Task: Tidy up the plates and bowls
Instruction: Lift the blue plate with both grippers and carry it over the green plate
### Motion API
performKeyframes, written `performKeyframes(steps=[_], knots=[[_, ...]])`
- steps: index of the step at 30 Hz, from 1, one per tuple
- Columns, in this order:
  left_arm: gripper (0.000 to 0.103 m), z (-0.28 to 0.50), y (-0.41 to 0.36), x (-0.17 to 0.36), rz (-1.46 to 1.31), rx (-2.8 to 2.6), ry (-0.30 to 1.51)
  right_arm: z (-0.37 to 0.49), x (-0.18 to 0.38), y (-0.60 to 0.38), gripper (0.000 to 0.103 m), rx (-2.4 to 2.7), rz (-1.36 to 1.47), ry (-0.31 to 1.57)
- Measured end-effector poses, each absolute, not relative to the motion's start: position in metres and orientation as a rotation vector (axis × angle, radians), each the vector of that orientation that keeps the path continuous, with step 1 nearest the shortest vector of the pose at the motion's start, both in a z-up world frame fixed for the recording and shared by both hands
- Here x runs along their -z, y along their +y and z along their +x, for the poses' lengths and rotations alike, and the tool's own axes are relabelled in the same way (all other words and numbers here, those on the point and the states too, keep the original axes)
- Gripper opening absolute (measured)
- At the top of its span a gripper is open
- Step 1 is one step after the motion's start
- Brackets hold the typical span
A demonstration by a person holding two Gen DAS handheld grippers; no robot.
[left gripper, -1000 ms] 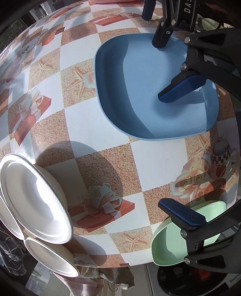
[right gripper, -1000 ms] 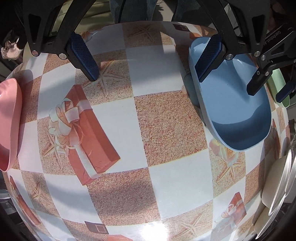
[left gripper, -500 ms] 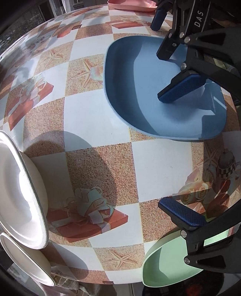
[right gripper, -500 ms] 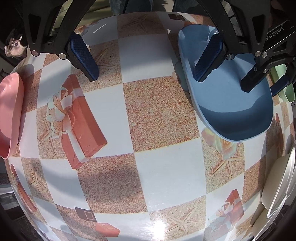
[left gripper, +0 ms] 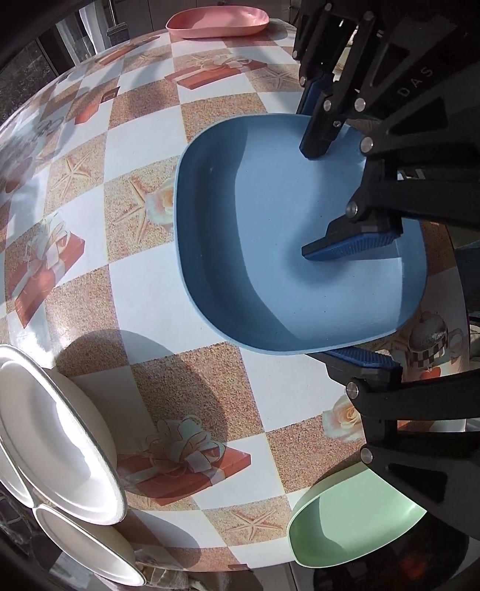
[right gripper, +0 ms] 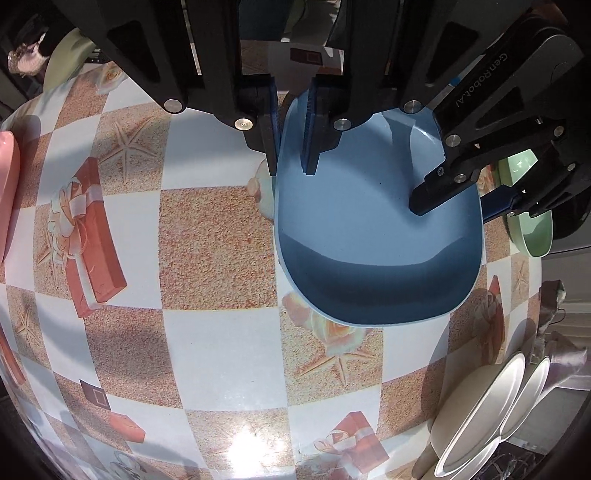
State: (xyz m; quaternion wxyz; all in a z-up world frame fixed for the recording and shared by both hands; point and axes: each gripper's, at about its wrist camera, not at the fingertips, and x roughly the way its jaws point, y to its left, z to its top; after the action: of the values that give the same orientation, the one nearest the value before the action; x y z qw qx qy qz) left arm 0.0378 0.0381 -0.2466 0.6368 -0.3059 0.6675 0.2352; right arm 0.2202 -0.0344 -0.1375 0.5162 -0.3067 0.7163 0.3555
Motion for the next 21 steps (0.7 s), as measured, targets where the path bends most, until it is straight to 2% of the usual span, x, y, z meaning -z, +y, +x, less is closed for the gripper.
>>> performKeyframes(steps=[6,14,21], knots=[[0.045,0.014,0.028,0.247,-0.709,-0.523,1.539,0.232,0.133,-0.054,0.013,-0.864,-0.729,1.779],[0.045,-0.027,0.003,0.243,-0.694,-0.486,1.532,0.229,0.128,-0.023,0.013,-0.889,-0.786,1.794],[0.045,-0.053,-0.014,0.201,-0.706,-0.532,1.471,0.194,0.105,0.009,0.013,-0.923,-0.829,1.752]])
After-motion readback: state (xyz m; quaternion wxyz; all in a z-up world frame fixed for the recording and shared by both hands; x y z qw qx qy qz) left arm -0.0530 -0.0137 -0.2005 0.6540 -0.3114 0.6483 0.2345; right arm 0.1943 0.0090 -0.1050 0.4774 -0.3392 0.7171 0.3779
